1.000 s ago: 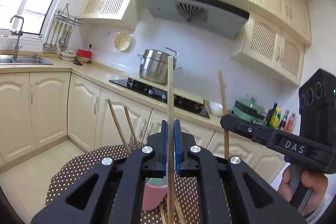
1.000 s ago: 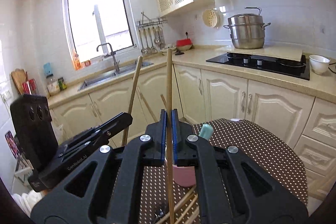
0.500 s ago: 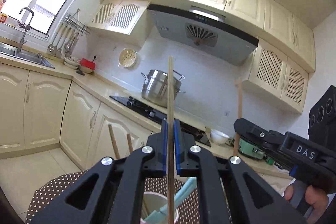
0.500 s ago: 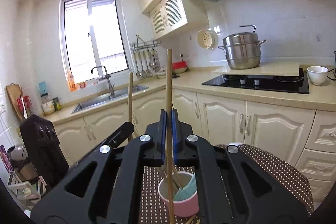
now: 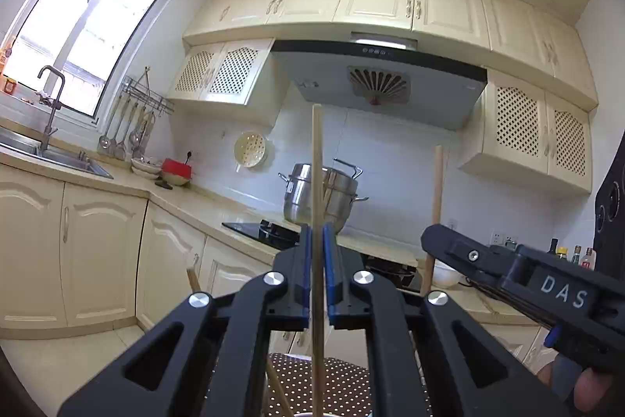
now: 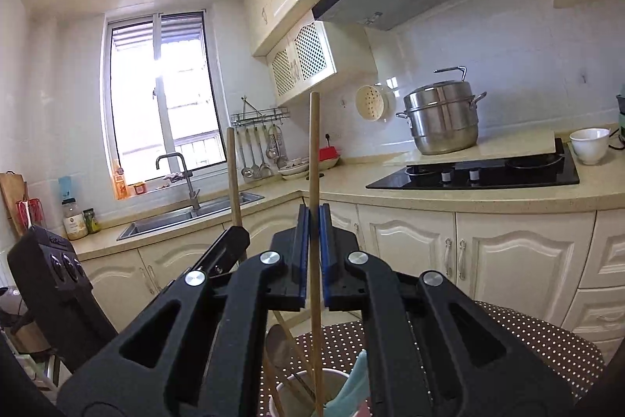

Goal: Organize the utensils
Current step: 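Lift both held chopsticks upright and carry them above the pink cup, then lower both chopsticks into the pink cup and open both grippers, then move both grippers to the loose chopsticks while the left gripper grasps one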

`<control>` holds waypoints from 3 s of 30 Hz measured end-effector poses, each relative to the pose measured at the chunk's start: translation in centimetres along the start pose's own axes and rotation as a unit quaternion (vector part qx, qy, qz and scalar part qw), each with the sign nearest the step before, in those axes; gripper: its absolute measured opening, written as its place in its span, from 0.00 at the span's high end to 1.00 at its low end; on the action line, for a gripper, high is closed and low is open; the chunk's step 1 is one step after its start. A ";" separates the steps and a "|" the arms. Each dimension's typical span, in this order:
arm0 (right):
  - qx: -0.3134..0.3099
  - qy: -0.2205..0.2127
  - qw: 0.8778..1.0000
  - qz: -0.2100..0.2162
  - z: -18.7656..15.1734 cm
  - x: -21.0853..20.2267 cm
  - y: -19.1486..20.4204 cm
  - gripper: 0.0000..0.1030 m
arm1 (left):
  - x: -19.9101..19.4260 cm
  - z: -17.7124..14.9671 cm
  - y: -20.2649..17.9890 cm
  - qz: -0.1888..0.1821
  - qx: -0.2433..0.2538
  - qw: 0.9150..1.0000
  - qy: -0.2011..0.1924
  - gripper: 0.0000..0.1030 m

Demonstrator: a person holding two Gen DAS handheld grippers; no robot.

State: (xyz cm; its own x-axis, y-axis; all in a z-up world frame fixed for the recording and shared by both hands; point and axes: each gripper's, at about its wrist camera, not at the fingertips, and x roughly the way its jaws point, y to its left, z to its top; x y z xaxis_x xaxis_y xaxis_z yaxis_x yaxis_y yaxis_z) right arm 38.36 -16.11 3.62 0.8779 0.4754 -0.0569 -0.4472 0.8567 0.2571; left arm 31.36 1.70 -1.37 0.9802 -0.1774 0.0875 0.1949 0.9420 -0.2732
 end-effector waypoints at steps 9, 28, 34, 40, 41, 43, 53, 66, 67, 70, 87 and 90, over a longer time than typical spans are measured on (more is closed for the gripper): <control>0.002 0.035 0.999 0.001 -2.5 0.0 -0.6 0.95 | -0.7 -2.5 -0.1 0.001 0.031 0.998 0.050 0.94; -0.043 0.106 0.993 -0.043 -7.0 -1.8 -0.3 0.94 | -4.5 -4.5 0.8 0.002 0.068 0.984 0.165 0.90; -0.046 0.112 0.991 -0.053 -7.2 -2.2 0.2 0.94 | -5.3 -4.0 1.5 0.000 0.057 0.982 0.180 0.47; -0.036 0.111 0.992 -0.051 -7.1 -2.9 0.5 0.94 | -7.2 -3.1 3.8 0.014 0.015 0.983 0.182 0.37; -0.035 0.110 0.992 -0.056 -7.0 -3.0 0.6 0.94 | -7.6 -2.8 4.2 0.017 0.011 0.983 0.180 0.36; -0.031 0.110 0.992 -0.057 -6.9 -3.3 0.6 0.93 | -8.3 -2.3 4.6 0.021 0.010 0.984 0.176 0.33; -0.017 0.079 0.994 -0.076 -5.8 -5.7 1.3 0.32 | -11.8 -0.3 5.5 0.036 0.007 0.984 0.176 0.32; -0.031 0.097 0.990 -0.093 -6.0 -9.6 2.8 0.25 | -14.5 -0.9 5.7 0.039 0.016 0.968 0.247 0.29; -0.035 0.103 0.990 -0.094 -6.3 -10.0 2.8 0.24 | -14.7 -1.1 5.7 0.038 0.014 0.967 0.251 0.29; -0.044 0.129 0.986 -0.101 -7.0 -10.7 2.5 0.23 | -15.1 -2.2 5.7 0.026 -0.001 0.958 0.285 0.29; 0.026 0.294 0.948 -0.120 -14.8 -13.3 -2.1 0.23 | -13.8 -9.9 4.9 -0.023 -0.064 0.869 0.490 0.29; 0.032 0.300 0.946 -0.119 -15.5 -13.3 -2.3 0.22 | -13.3 -10.8 3.1 -0.023 -0.031 0.865 0.500 0.36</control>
State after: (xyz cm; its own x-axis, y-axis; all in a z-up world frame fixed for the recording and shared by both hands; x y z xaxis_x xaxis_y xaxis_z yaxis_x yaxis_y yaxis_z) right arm 25.05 -21.35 -11.18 0.6885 0.3147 -0.6534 -0.2208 0.9491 0.2245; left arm 19.30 3.92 -13.70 0.5047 -0.4011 -0.7645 0.2057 0.9159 -0.3447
